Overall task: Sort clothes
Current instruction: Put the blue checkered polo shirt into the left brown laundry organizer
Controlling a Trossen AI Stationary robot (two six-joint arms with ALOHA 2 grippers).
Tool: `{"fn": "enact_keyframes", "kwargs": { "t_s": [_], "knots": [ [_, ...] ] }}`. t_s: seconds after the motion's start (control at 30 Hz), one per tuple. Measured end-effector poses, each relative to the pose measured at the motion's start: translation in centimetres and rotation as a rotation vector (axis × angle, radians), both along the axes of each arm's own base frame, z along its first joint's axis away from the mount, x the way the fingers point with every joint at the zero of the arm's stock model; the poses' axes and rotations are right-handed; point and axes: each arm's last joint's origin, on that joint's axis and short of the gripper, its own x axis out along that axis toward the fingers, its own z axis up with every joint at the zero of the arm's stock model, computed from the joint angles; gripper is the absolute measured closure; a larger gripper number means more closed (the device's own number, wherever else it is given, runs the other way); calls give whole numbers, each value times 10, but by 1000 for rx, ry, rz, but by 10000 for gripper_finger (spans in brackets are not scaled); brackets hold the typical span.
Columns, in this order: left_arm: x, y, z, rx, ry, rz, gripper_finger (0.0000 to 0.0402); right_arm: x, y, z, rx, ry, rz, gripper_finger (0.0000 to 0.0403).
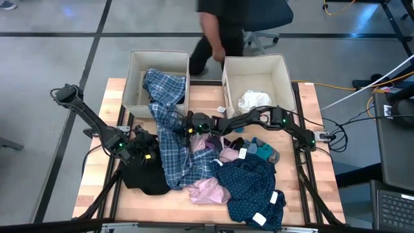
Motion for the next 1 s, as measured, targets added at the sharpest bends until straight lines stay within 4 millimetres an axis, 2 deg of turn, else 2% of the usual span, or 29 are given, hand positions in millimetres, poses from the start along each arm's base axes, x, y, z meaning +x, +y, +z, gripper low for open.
{"fn": "enact_keyframes", "kwargs": {
  "t_s": [0.03,0.1,0.17,0.33,0.5,0.73,1.0],
  "knots": [
    [2,-2,4,-1,9,-20,229,0,1,1,-15,-2,28,390],
    [4,-5,13,-2,33,-58,229,-1,5,8,-55,-8,114,385],
    [5,-6,23,4,67,-78,229,-1,9,22,-101,-39,151,378],
    [3,-7,47,26,120,-81,229,-7,20,67,-210,-101,195,397],
    [-1,-13,55,18,139,-133,229,-18,20,116,-312,-191,176,392],
    [-6,-19,56,-17,133,-177,229,-34,-5,179,-495,-291,-31,395],
    [-9,-23,56,-38,112,-188,229,-38,-56,247,-620,-454,-209,400]
  ]
}}
